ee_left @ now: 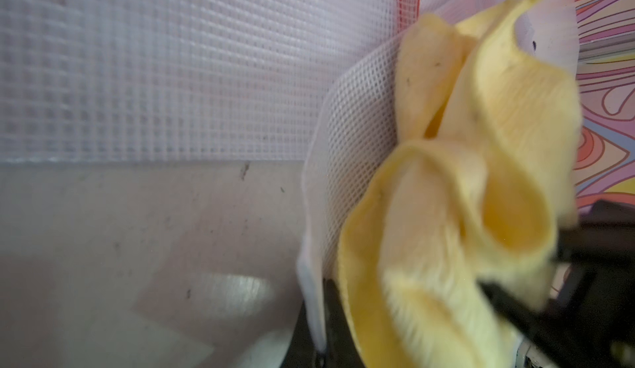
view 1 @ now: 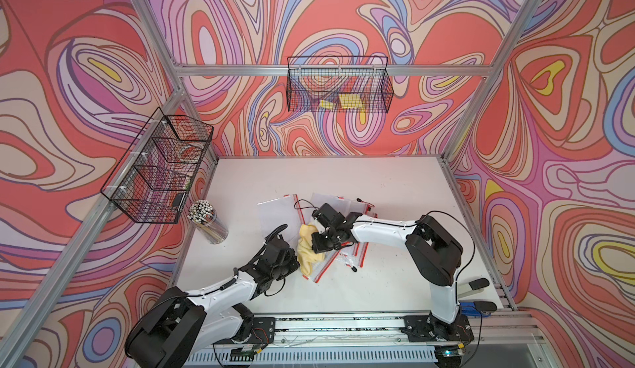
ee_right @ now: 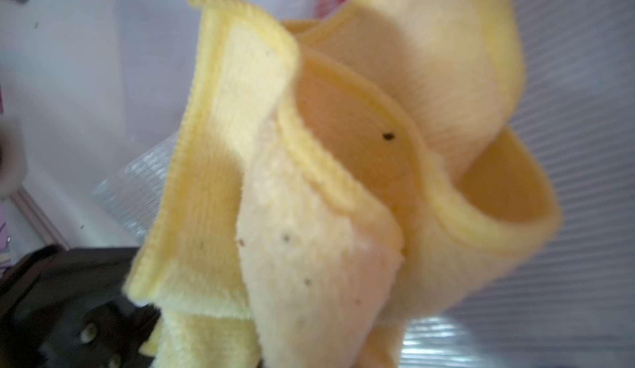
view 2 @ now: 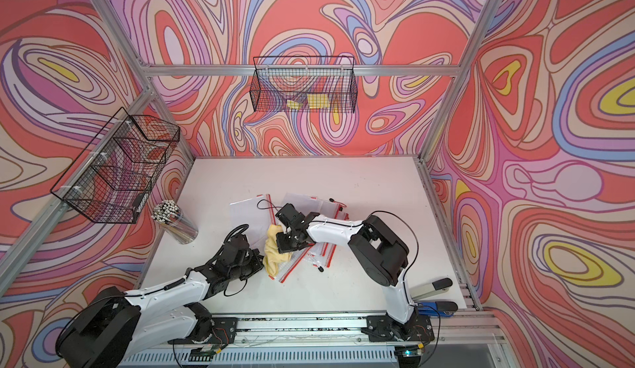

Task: Wipe the document bag
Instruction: Wipe the dirt from the document bag.

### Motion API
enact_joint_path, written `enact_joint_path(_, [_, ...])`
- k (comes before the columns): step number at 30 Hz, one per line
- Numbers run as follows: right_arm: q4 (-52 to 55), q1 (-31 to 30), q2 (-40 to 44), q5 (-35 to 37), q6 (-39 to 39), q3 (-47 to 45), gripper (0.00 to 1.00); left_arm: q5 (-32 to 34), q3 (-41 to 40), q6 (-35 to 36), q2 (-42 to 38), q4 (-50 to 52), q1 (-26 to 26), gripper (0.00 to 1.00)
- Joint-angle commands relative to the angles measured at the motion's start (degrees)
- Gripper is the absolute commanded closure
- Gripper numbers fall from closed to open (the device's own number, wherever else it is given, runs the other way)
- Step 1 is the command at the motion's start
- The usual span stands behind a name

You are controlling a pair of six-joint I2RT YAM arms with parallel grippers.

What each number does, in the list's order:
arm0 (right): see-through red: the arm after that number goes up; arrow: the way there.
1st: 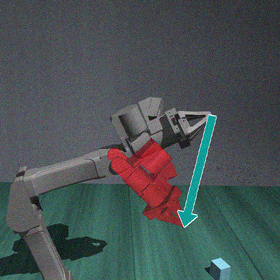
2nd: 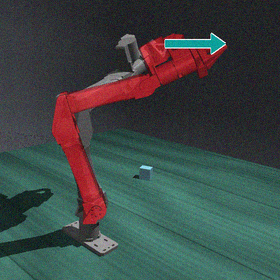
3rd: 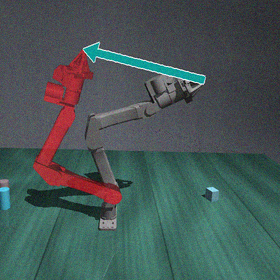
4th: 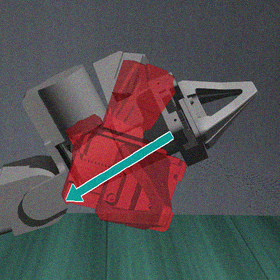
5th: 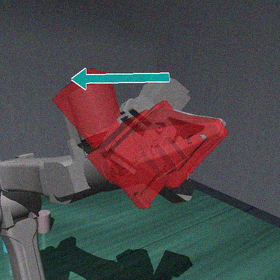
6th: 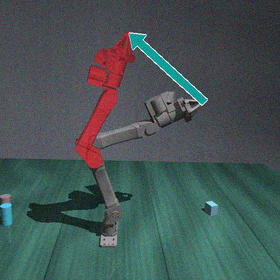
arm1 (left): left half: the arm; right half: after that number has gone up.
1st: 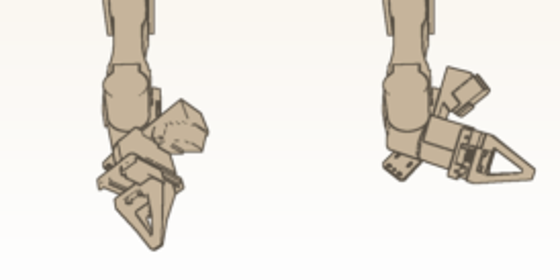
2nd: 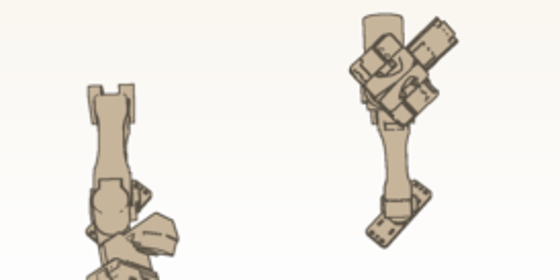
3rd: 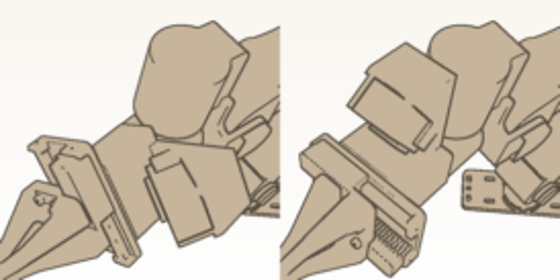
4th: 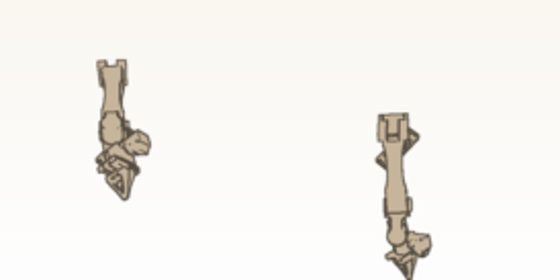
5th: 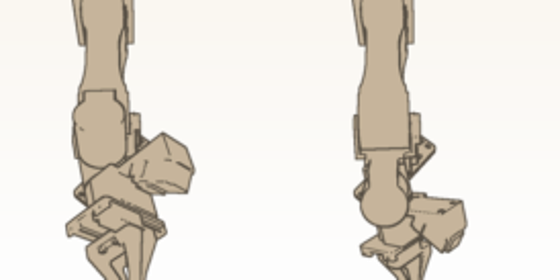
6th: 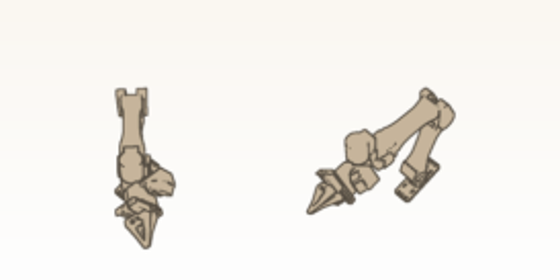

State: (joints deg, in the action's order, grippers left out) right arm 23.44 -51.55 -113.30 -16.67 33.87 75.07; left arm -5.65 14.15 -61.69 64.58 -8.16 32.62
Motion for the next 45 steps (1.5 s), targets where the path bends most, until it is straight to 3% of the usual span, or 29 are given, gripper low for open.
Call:
enact_joint_path(1, [-3.81, 0.74, -0.08, -2.49, 4.97, -4.82, 1.0, 1.6, 1.22, 0.17, -0.23, 2.36, -0.27, 1.0])
enact_joint_path(6, [-0.36, 4.36, 3.11, 2.99, 3.54, -10.02, 1.0, 1.3, 1.32, 0.18, -0.08, 2.09, -0.27, 1.0])
enact_joint_path(13, [3.1, 20.29, 9.56, 5.21, -0.1, -17.4, 1.0, 1.15, 1.5, 0.45, -0.18, 2.27, -0.32, 1.0])
enact_joint_path(15, [4.65, 22.5, 11.32, 6.0, -1.22, -17.05, 1.0, 0.99, 1.4, 0.41, -0.23, 2.25, -0.23, 1.0])
enact_joint_path(17, [6.15, 22.51, 12.66, 6.87, -1.69, -15.29, 1.0, 1.0, 1.32, 0.35, -0.35, 2.27, -0.28, 1.0])
enact_joint_path(20, [4.3, 20.73, 14.46, 1.93, 0.23, -13.8, 1.0, 1.16, 1.4, 0.41, -0.21, 2.27, -0.28, 1.0])
enact_joint_path(26, [5.34, 5.97, 9.87, 1.98, 1.92, -5.44, 1.0, 0.9, 1.74, 0.26, 0.39, 2.09, -0.23, 1.0])
enact_joint_path(30, [3.81, 1.59, 5.16, 0.99, 4.37, -3.95, 1.0, 0.78, 2.41, 0.65, 0.81, 2.88, -0.23, 1.0])
enact_joint_path(33, [1.88, 1.58, 3.03, 0.17, 5.64, -6.12, 1.0, 0.79, 2.45, 0.45, 1.13, 2.64, -0.27, 1.0])
enact_joint_path(38, [5.24, 3.34, 0.97, 5.26, 3.89, -7.23, 1.0, 0.47, 2.83, 0.81, 2.07, 2.45, -0.27, 1.0])
enact_joint_path(45, [7.8, 18.57, 9.21, 8.55, -0.69, -15.47, 1.0, 0.46, 2.76, 0.87, 1.98, 2.36, -0.28, 1.0])
